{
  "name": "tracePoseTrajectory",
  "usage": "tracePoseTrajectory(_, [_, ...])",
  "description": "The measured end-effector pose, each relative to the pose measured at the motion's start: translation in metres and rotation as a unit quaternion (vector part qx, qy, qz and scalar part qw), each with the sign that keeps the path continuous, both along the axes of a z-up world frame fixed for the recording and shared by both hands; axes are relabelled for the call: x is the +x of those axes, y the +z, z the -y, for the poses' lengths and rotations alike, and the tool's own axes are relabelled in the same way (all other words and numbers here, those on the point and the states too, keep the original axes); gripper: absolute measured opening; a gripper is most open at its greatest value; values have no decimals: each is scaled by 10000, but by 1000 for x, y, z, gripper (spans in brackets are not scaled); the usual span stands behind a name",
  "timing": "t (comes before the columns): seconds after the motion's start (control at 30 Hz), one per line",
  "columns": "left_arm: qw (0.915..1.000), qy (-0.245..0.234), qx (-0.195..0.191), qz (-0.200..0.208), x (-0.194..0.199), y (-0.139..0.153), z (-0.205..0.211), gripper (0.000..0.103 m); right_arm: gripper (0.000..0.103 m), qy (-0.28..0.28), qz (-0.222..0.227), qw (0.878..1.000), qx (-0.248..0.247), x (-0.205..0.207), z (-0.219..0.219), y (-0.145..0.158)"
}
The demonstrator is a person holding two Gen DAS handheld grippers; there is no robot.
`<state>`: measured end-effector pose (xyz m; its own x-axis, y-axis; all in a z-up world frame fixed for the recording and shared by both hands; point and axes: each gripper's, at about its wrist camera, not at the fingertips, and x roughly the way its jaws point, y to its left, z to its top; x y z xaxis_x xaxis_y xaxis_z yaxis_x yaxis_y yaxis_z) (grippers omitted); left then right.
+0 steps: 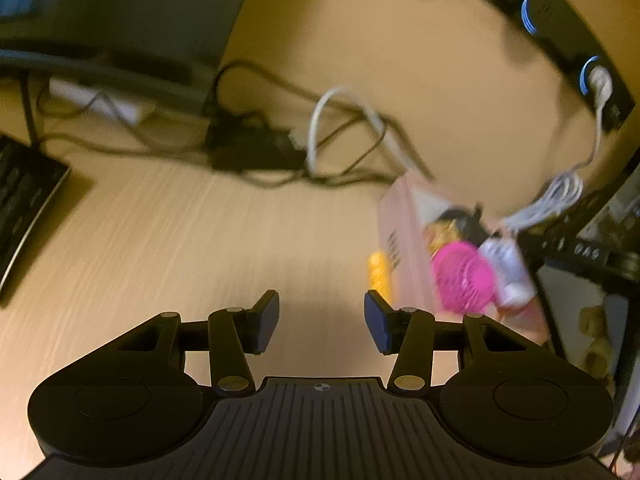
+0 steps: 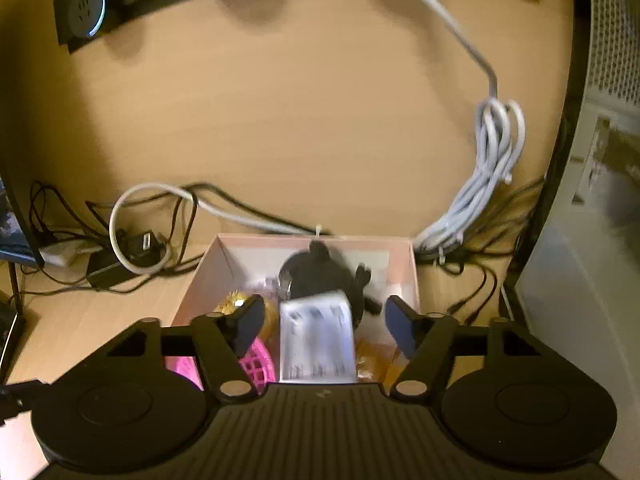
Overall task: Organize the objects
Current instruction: 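Lower the battery charger into the pink box and open the right tool, then reach the right tool to the red quail-egg packet and grasp it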
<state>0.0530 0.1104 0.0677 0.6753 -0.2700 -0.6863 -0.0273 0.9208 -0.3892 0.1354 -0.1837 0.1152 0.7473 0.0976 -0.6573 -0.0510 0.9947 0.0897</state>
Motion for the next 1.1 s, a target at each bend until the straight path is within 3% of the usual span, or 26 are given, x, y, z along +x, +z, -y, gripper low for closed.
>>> tracePoseTrajectory(0.1, [9997,-99,12,-241,4,-13,-3,51,81,-27,-21,10000,57,-16,-1,-3])
tracePoseTrajectory(0.37, [9984,-446,-63,-350,36,-31,12,51,88,-180,-31,9996,-229,-96,0,-10])
tracePoseTrajectory(0.57, [9946,-946,-238,-366,77,-45,23,51,91,-595,-452,9968,-281,-144,2,-32])
tracePoseTrajectory(0.73, [9905,-1297,70,-442,109,-49,54,51,91,-779,-688,9941,-300,-163,0,-46])
tracePoseTrajectory(0.83, [9889,-1373,360,-450,118,-53,66,45,91,-873,-761,9928,-293,-171,1,-48])
tracePoseTrajectory(0.93, [9900,-1320,297,-400,120,-55,66,45,91,-926,-802,9920,-300,-174,3,-50])
tracePoseTrajectory(1.1, [9888,-1296,644,-358,110,-50,67,45,92,-873,-823,9923,-314,-168,1,-51])
